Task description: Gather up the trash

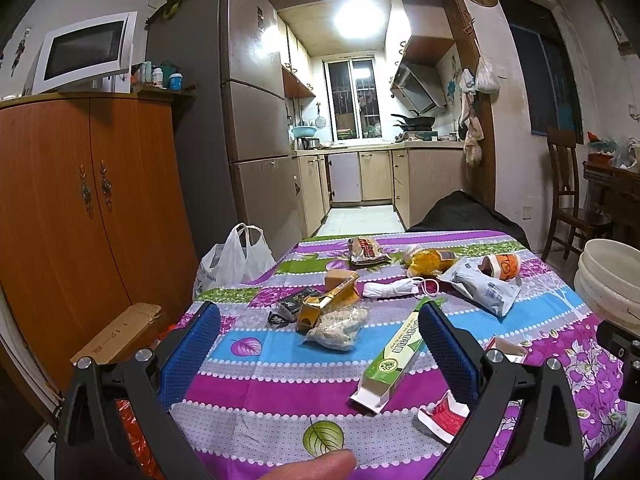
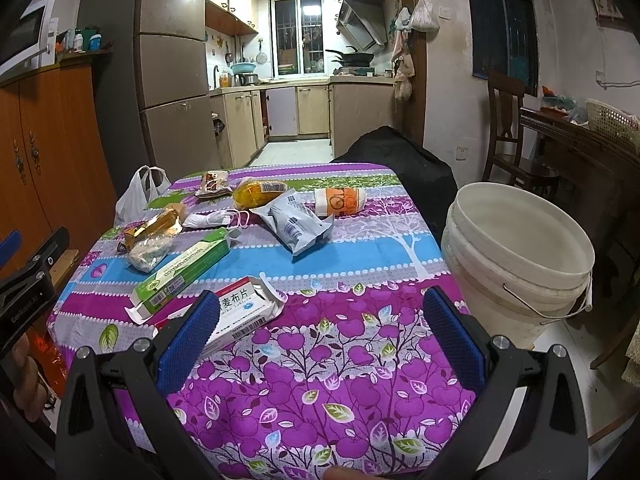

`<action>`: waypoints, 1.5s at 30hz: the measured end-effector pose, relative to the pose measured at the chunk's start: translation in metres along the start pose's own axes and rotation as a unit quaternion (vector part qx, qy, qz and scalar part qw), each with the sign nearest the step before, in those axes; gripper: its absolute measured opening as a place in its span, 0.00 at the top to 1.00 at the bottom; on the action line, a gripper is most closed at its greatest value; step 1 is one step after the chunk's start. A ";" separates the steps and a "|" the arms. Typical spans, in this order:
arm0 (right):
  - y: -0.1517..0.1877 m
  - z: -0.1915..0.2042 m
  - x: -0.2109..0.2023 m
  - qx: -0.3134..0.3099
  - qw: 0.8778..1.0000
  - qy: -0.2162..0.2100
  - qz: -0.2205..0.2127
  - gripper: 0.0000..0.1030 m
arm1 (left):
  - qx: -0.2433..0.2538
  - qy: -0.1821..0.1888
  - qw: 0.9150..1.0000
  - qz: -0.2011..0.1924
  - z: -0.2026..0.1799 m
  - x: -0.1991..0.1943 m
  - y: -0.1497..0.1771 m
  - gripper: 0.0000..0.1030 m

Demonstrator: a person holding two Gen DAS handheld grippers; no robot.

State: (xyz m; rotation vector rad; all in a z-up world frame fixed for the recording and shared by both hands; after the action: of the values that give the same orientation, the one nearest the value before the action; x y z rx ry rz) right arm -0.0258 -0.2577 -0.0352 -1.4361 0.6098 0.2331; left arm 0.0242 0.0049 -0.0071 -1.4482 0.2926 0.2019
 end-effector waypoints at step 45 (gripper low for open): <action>0.031 0.047 0.071 0.185 0.955 -0.092 0.212 0.05 | -0.057 0.054 0.991 0.112 0.088 0.070 0.042 0.04</action>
State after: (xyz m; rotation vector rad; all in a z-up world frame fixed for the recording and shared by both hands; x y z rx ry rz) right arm 0.0292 -0.2226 -0.0985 -0.8994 0.7583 0.5546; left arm 0.0839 0.0945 -0.0599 -1.5416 0.5413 0.3277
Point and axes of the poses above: each gripper's, at about its wrist camera, not at the fingertips, and x roughly the way its jaws point, z to its left, y to its underside, the point moved 3 cm from there along x, roughly the way its jaws point, and after that the axes turned 4 degrees about y, right-handed, at the moved point
